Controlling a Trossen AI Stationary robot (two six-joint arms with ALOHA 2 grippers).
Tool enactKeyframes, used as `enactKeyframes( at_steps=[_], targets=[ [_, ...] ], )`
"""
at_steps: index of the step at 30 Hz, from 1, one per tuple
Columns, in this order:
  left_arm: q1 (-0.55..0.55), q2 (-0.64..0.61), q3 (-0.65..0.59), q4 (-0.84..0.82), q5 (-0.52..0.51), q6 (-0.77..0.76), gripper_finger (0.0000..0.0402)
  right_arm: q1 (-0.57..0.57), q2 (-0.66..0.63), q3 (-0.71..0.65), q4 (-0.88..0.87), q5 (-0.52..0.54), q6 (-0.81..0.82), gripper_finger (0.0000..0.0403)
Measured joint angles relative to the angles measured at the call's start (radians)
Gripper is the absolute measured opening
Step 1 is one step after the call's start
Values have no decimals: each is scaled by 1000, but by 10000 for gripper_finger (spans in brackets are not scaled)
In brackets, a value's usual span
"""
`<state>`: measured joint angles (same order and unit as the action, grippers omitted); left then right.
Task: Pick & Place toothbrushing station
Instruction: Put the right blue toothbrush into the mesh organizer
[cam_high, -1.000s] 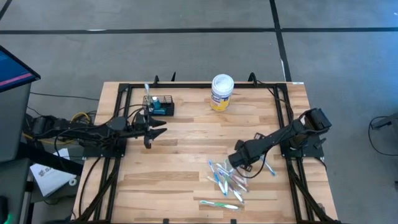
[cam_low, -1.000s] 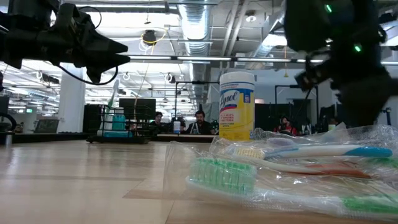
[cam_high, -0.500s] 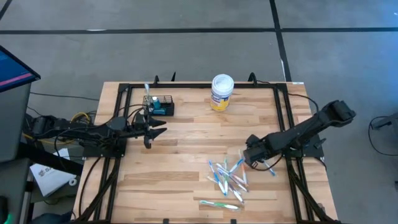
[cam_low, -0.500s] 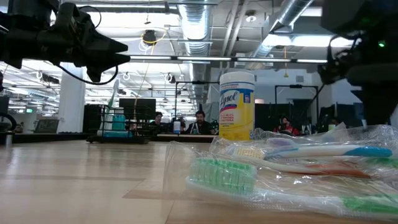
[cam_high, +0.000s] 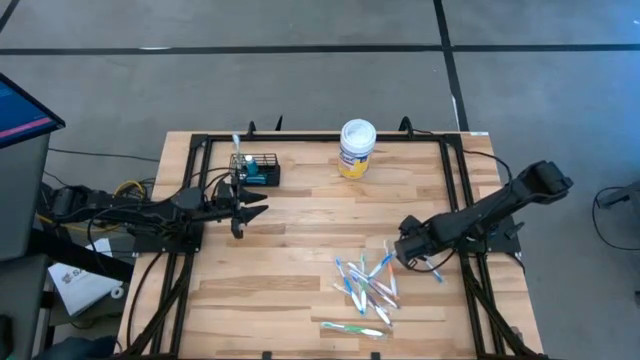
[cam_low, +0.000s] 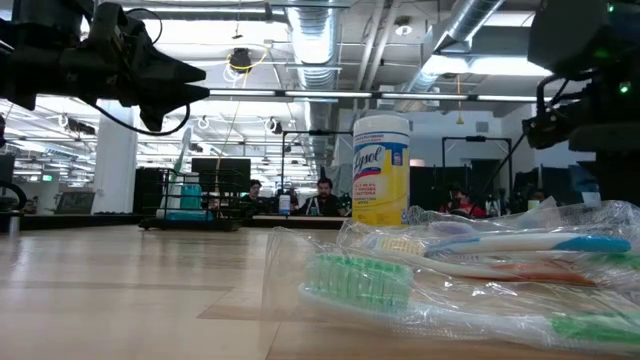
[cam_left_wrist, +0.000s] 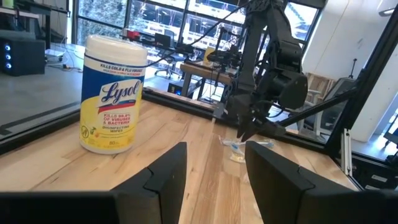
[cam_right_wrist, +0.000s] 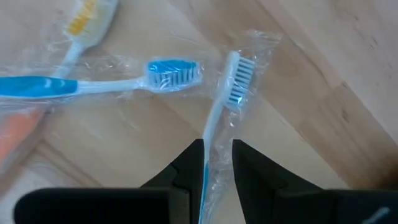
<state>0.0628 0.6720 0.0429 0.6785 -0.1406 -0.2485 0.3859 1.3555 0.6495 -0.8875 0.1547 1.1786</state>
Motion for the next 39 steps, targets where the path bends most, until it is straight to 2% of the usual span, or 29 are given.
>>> enactKeyframes(
  at_steps=[14,20,25,29,33,39],
  targets=[
    [0,0,0,-3,0,0,158,0,114,4,44,-30,-65,74],
    [0,0,0,-3,0,0,158,0,104,1,48,-31,-72,12],
    [0,0,0,-3,0,0,158,0,44,-1,35,-20,-64,9],
    [0,0,0,-3,0,0,158,0,-13,3,34,24,-55,7],
    [0,0,0,-1,0,0,158,0,-68,33,52,116,-64,4],
    [0,0,0,28,0,-6,158,-3,-134,98,232,297,-235,3]
  ],
)
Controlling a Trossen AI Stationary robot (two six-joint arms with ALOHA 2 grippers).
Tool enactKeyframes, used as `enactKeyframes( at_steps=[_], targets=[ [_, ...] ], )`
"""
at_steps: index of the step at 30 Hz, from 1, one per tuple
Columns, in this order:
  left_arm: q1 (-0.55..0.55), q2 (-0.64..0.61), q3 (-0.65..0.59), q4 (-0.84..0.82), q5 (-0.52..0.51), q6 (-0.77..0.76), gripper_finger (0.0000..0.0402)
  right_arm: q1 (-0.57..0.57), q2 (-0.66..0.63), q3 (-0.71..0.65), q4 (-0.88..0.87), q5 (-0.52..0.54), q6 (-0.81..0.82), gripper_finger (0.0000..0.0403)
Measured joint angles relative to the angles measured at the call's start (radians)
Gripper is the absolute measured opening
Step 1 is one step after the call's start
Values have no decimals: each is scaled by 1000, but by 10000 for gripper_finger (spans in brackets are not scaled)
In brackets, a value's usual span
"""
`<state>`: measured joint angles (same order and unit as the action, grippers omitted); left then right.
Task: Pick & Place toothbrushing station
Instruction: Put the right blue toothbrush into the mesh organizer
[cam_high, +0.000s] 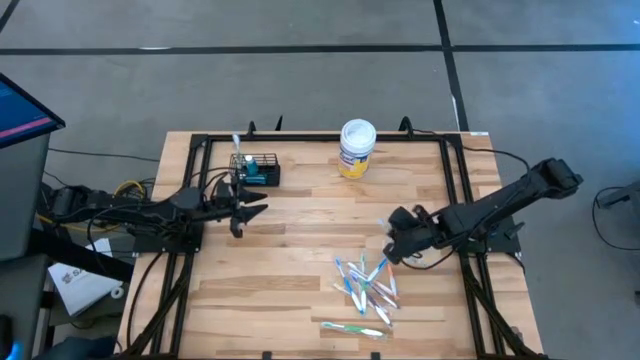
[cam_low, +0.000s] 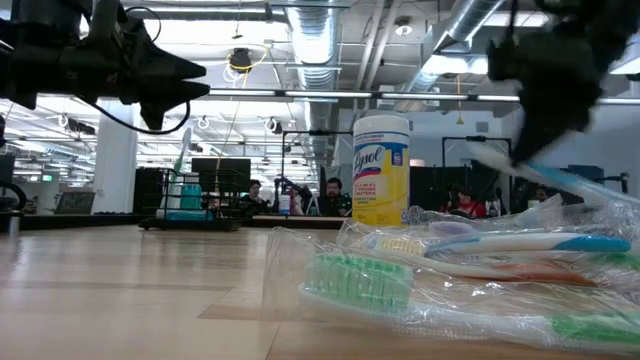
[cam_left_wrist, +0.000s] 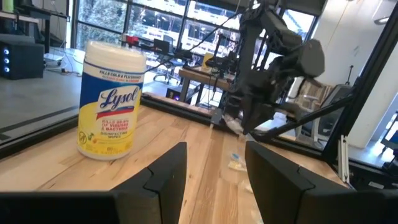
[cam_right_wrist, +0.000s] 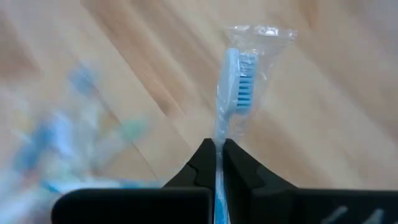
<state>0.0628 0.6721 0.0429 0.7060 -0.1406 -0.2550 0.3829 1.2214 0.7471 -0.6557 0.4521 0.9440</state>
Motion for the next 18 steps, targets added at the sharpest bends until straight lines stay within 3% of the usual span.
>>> enactKeyframes(
  at_steps=[4,9,15,18],
  targets=[
    [0,0,0,27,0,-15,158,-27,-17,9,254,71,-209,1],
    [0,4,0,62,27,-19,158,-100,11,12,625,58,-495,1],
    [-5,48,1,170,35,-19,158,-201,120,12,1039,-121,-711,1],
    [-15,94,1,226,35,-19,158,-246,189,39,1124,-207,-720,0]
  ],
)
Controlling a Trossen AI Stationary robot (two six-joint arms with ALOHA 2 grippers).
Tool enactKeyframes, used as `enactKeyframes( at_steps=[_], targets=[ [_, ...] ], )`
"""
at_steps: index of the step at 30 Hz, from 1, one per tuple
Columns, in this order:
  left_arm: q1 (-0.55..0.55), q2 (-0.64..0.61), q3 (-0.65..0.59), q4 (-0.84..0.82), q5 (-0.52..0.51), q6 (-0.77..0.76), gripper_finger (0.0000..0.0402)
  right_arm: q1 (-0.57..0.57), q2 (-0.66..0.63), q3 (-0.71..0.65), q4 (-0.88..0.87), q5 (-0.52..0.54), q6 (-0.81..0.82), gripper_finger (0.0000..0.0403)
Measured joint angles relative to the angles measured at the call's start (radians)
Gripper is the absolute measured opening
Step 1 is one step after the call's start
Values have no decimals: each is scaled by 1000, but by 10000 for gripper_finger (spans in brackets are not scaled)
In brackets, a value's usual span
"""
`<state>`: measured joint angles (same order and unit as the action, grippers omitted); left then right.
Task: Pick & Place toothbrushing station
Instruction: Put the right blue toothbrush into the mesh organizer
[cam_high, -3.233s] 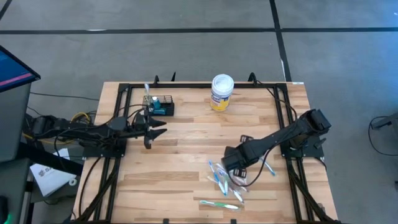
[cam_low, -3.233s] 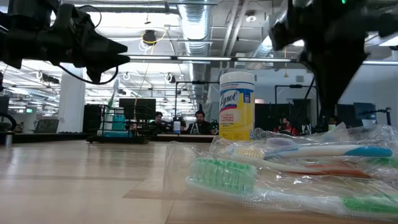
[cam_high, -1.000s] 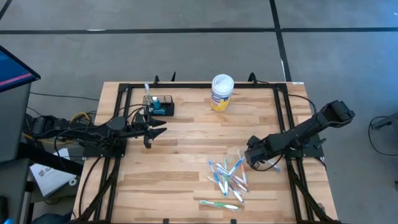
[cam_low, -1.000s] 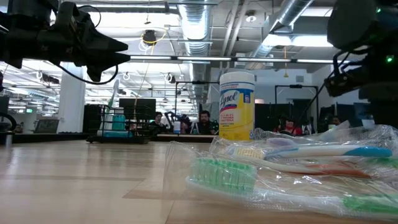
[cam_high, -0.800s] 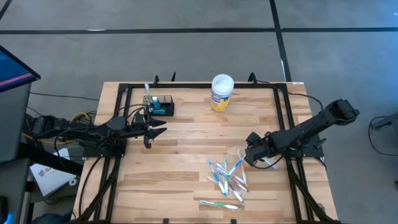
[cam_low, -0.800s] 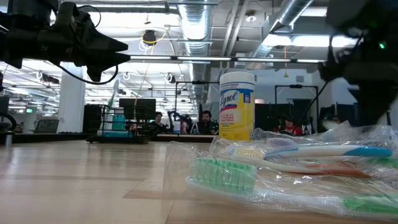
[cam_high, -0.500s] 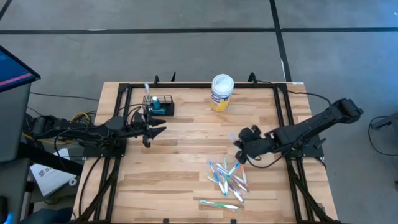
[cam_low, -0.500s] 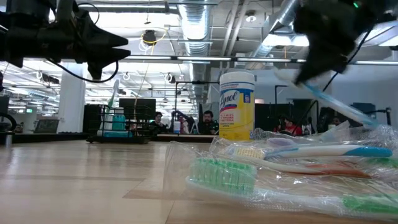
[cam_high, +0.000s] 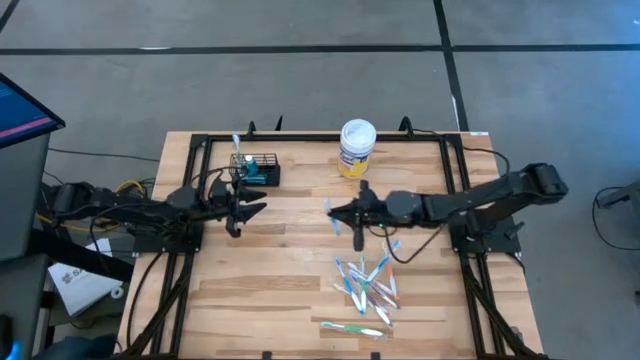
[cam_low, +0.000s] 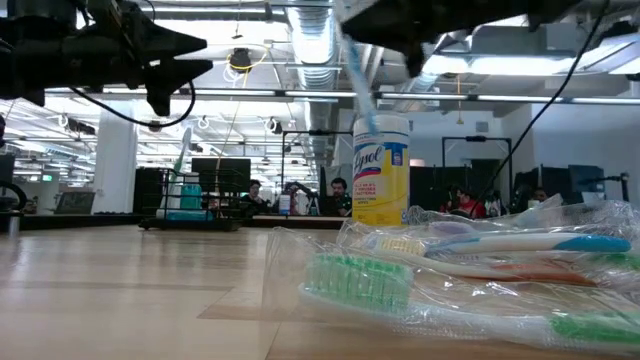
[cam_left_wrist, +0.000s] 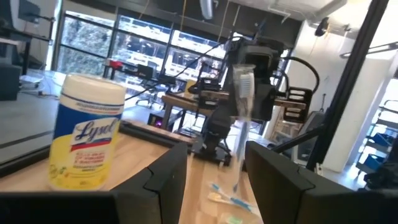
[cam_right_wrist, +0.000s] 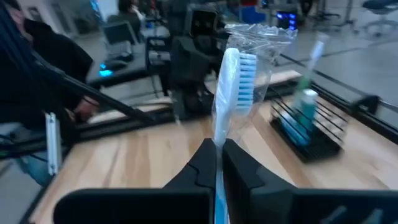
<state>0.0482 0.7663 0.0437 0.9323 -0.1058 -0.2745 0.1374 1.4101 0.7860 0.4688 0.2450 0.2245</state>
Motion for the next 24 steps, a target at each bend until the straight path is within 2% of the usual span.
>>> enactKeyframes(
  at_steps=[6,12,17,24],
  targets=[
    [-11,140,14,141,0,5,158,-44,131,123,48,-113,-50,0],
    [-11,283,100,176,1,39,158,-50,218,241,50,-160,-108,0],
    [-12,379,169,189,59,53,158,-56,232,273,52,-170,-128,0],
    [-34,453,246,203,66,96,158,-63,231,273,79,-170,-124,0]
  ],
)
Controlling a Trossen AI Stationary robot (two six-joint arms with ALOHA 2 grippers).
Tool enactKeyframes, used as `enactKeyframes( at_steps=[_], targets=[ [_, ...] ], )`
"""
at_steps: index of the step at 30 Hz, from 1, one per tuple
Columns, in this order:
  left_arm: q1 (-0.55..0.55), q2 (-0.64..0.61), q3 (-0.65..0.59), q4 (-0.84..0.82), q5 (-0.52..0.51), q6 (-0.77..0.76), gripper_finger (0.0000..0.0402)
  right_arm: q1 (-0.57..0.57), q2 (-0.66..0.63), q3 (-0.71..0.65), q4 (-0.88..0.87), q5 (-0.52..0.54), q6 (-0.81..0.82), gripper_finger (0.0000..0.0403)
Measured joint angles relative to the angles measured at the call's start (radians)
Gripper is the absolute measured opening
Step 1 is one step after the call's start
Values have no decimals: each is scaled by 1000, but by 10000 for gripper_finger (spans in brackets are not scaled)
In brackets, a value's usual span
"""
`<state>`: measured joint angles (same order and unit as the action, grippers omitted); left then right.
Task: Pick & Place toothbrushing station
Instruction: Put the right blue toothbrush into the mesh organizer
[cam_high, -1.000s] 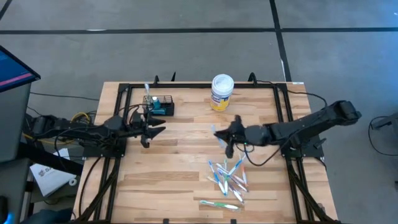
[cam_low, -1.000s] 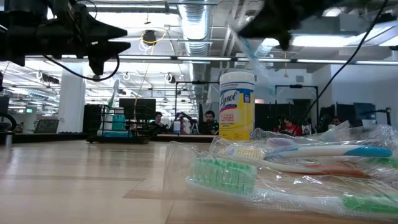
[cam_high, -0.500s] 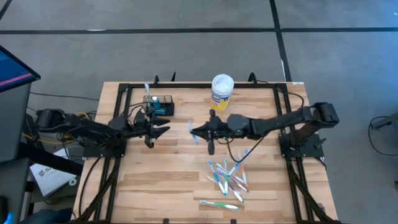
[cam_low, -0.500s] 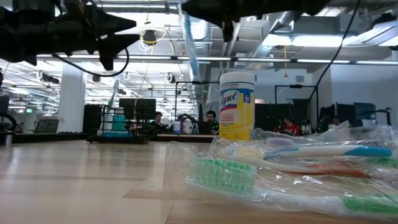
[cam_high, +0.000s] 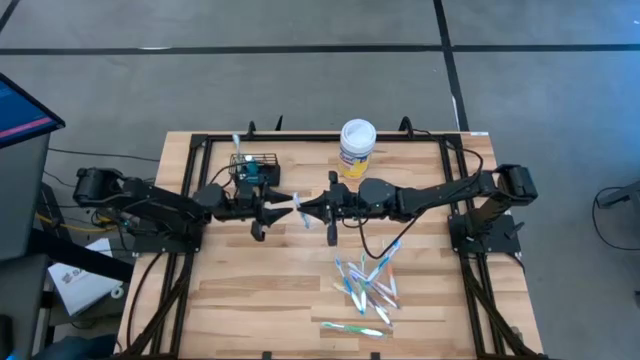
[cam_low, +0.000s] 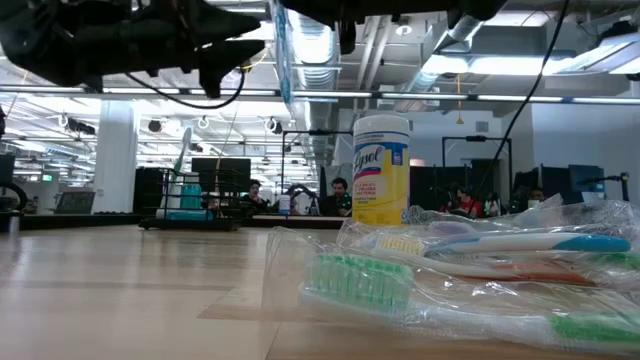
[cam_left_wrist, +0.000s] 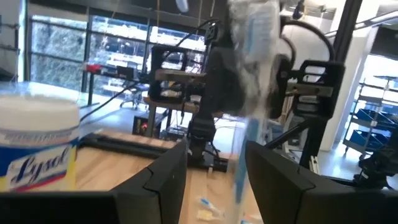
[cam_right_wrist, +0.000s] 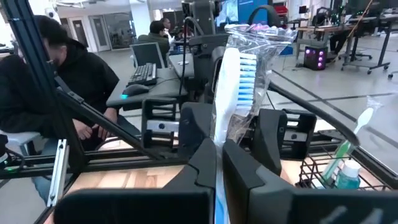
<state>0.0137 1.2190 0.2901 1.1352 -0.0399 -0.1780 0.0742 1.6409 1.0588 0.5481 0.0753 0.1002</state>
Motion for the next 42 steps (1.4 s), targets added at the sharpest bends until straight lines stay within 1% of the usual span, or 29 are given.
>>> enactKeyframes(
  at_steps=[3,7,13,15,18,20,23,24,25,35,42],
  targets=[
    [-15,40,37,1,3,37,158,-5,1,0,3,0,-3,0],
    [-22,79,73,6,3,49,158,-5,1,0,9,0,-3,0],
    [-22,86,95,12,20,51,157,-5,1,0,16,0,-3,0],
    [-22,86,95,12,20,51,148,-5,1,0,14,0,-3,0],
    [-22,86,95,12,21,51,118,-6,1,0,13,0,-3,1],
    [-22,86,95,12,21,51,89,-12,1,0,10,0,-3,3],
    [-22,86,95,13,21,57,33,-17,1,0,6,0,4,8],
    [-22,86,95,13,20,70,19,-18,1,0,6,0,6,11],
    [-22,86,95,13,24,77,13,-18,1,0,6,0,7,14],
    [-22,86,95,0,35,77,1,-18,-1,0,-31,0,-6,22],
    [-22,66,92,-18,3,76,1,-22,0,0,-42,3,-7,40]
  ],
)
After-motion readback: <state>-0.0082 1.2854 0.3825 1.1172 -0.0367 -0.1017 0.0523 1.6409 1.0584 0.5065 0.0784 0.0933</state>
